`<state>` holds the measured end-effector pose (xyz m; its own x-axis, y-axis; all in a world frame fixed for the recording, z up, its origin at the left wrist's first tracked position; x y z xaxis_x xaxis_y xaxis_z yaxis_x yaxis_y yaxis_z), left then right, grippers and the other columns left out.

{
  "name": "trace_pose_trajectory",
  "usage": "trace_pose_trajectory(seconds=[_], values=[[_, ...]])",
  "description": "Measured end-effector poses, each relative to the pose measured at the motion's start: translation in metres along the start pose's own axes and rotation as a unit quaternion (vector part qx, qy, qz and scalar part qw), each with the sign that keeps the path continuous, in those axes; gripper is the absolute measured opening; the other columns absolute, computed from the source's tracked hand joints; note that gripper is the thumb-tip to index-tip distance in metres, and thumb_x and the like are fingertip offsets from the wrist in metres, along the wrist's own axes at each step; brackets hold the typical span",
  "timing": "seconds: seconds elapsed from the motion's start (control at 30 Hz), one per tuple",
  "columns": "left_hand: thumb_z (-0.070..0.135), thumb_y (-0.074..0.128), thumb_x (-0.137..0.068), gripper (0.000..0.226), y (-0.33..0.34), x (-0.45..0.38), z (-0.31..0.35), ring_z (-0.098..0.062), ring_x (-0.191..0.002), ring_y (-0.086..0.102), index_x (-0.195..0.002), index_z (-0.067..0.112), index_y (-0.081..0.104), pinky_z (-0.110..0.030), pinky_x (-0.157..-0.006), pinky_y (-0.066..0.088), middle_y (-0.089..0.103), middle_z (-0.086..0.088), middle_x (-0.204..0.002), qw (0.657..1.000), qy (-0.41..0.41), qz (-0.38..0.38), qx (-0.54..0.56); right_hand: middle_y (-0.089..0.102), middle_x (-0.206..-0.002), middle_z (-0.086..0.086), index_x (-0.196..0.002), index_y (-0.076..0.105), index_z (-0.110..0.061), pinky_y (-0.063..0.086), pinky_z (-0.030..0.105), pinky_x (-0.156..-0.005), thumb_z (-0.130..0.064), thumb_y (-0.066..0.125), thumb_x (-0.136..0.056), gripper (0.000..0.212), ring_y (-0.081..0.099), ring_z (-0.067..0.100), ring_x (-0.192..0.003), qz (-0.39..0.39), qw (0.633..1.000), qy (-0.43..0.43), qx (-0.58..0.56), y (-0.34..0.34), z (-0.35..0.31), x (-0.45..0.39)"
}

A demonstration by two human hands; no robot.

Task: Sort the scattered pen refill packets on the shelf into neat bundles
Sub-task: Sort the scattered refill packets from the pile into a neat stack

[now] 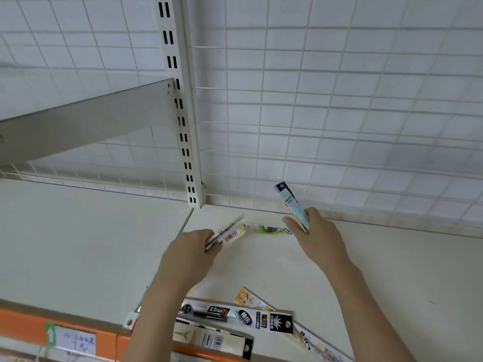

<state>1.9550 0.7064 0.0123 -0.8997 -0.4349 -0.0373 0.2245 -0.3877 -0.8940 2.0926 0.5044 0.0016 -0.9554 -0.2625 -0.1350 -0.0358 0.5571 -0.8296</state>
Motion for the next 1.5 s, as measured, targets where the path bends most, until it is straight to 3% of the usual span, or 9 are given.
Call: trace_pose_trajectory(seconds=[0.2, 0.33, 0.5, 0.67, 0.83, 1.03, 1.17, 1.33, 1.5], values=[[0.024, 0.057, -0.089, 0.016, -0.027, 0.001, 0.012, -0.01, -0.043, 0.056, -0.074, 0.021, 0.061, -0.036, -0.059, 0.056, 0.069, 0.001, -0.063, 0.985, 0.013, 0.086, 0.152, 0.057, -0.082, 0.002, -0.093, 0.056, -0.02, 0.036, 0.028, -0.063, -0.032, 0.045, -0.095, 0.017, 0.054, 0.025, -0.078, -0.03, 0.993, -0.027, 0.114, 0.014, -0.01, -0.007], [0.02, 0.06, -0.088, 0.019, -0.034, 0.005, 0.011, 0.001, -0.04, 0.053, -0.07, 0.024, 0.064, -0.015, -0.046, 0.044, 0.071, 0.004, -0.062, 0.971, 0.01, 0.106, 0.214, 0.053, -0.086, 0.0, -0.093, 0.06, -0.021, 0.037, 0.027, -0.063, -0.027, 0.045, -0.094, 0.016, 0.051, 0.023, -0.076, -0.063, 0.99, -0.034, 0.118, 0.029, -0.012, -0.012], [0.014, 0.062, -0.087, 0.017, -0.037, 0.009, 0.003, -0.009, -0.033, 0.043, -0.073, 0.022, 0.069, -0.018, -0.035, 0.04, 0.059, 0.006, -0.05, 0.952, -0.002, 0.122, 0.281, 0.041, -0.09, -0.001, -0.111, 0.062, -0.029, 0.038, 0.028, -0.067, -0.036, 0.047, -0.094, 0.024, 0.056, 0.024, -0.088, -0.081, 0.99, -0.034, 0.109, 0.043, -0.011, -0.011], [0.017, 0.062, -0.083, 0.021, -0.033, 0.012, -0.002, -0.017, -0.047, 0.043, -0.068, 0.029, 0.068, -0.019, -0.046, 0.037, 0.062, -0.007, -0.056, 0.955, -0.019, 0.13, 0.268, 0.044, -0.097, 0.0, -0.102, 0.062, -0.019, 0.037, 0.027, -0.063, -0.038, 0.051, -0.093, 0.024, 0.049, 0.02, -0.082, -0.046, 0.99, -0.036, 0.129, 0.038, -0.012, -0.009], [0.029, 0.074, -0.076, 0.025, -0.027, 0.015, -0.004, -0.012, -0.046, 0.043, -0.062, 0.021, 0.056, -0.021, -0.044, 0.033, 0.051, 0.007, -0.052, 0.96, -0.044, 0.15, 0.232, 0.052, -0.115, 0.004, -0.111, 0.056, -0.014, 0.038, 0.031, -0.079, -0.03, 0.047, -0.095, 0.025, 0.047, 0.024, -0.109, -0.044, 0.973, -0.081, 0.21, 0.03, -0.014, 0.0], [0.025, 0.052, -0.091, 0.005, -0.02, 0.02, -0.012, -0.021, -0.075, 0.065, -0.093, 0.021, 0.054, -0.034, -0.064, 0.05, 0.07, 0.005, -0.074, 0.97, -0.044, 0.119, 0.206, 0.05, -0.083, 0.004, -0.092, 0.034, -0.014, 0.037, 0.031, -0.061, -0.023, 0.044, -0.096, 0.014, 0.047, 0.027, -0.071, -0.059, 0.993, -0.053, 0.09, 0.02, -0.016, 0.02], [0.03, 0.048, -0.09, 0.026, -0.022, 0.031, -0.011, -0.025, -0.06, 0.053, -0.068, 0.017, 0.048, -0.033, -0.057, 0.043, 0.06, -0.006, -0.062, 0.98, -0.061, 0.1, 0.161, 0.044, -0.068, -0.003, -0.091, 0.034, -0.017, 0.032, 0.03, -0.051, -0.049, 0.059, -0.086, 0.041, 0.046, 0.022, -0.062, -0.073, 0.997, -0.024, 0.016, 0.012, -0.016, 0.044], [0.055, 0.052, -0.084, 0.051, -0.02, 0.048, -0.009, -0.016, -0.049, 0.041, -0.053, 0.019, 0.035, -0.027, -0.048, 0.028, 0.039, 0.001, -0.047, 0.993, -0.015, 0.091, 0.075, 0.053, -0.078, -0.001, -0.088, 0.043, -0.019, 0.037, 0.029, -0.058, -0.041, 0.051, -0.091, 0.023, 0.055, 0.024, -0.074, -0.089, 0.993, -0.005, 0.076, 0.01, -0.006, 0.063], [0.039, 0.043, -0.095, 0.043, -0.005, 0.048, -0.007, -0.016, -0.057, 0.043, -0.057, 0.02, 0.04, -0.026, -0.052, 0.032, 0.046, 0.0, -0.057, 0.998, 0.047, 0.032, 0.037, 0.047, -0.068, -0.004, -0.074, 0.041, -0.02, 0.031, 0.027, -0.05, -0.045, 0.045, -0.093, 0.032, 0.048, 0.019, -0.065, -0.107, 0.991, -0.001, 0.076, 0.006, 0.005, 0.084]])
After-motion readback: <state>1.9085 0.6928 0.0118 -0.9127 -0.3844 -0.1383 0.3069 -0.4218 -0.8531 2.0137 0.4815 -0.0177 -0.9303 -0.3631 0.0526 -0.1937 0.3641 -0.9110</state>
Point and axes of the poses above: each hand's wrist, its own x-axis away from the middle knuckle, its own y-axis out of the palm, z = x × y, the point moved 4 cm from there along -x, towards the middle knuckle
